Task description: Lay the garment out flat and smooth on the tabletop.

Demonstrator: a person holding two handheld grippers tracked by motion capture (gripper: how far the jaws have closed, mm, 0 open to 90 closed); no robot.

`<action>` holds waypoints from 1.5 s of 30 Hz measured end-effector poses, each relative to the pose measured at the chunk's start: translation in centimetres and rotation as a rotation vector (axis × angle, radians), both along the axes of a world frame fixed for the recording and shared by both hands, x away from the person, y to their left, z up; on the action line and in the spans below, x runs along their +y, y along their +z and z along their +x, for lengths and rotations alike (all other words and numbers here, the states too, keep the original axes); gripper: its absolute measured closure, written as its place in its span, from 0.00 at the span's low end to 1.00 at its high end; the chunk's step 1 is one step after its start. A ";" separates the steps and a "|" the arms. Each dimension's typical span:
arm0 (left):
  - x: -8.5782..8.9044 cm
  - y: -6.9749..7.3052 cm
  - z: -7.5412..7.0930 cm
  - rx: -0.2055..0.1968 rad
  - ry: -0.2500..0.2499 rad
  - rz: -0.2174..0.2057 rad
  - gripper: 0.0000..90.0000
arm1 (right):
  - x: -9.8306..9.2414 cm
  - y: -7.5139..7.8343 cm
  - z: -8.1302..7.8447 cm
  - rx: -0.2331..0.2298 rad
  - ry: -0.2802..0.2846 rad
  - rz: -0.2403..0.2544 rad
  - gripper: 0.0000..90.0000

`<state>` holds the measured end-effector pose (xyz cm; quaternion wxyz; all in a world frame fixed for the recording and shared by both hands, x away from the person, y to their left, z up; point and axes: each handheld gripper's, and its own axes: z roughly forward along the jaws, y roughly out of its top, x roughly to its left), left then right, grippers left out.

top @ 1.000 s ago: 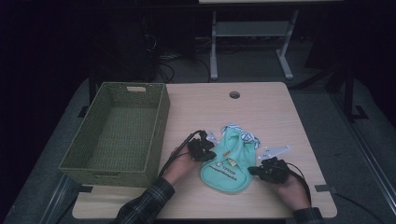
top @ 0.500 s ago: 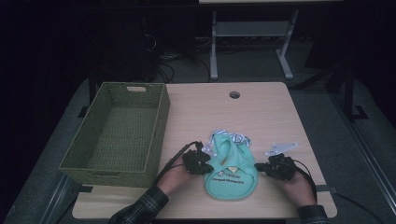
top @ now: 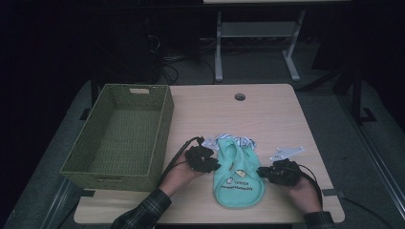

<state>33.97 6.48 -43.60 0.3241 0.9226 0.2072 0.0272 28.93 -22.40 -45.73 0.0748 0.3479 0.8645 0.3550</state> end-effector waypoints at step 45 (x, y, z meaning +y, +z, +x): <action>0.8 0.3 -0.1 0.003 -0.023 0.002 0.99 | 0.8 -0.6 0.0 0.028 0.012 -0.031 0.88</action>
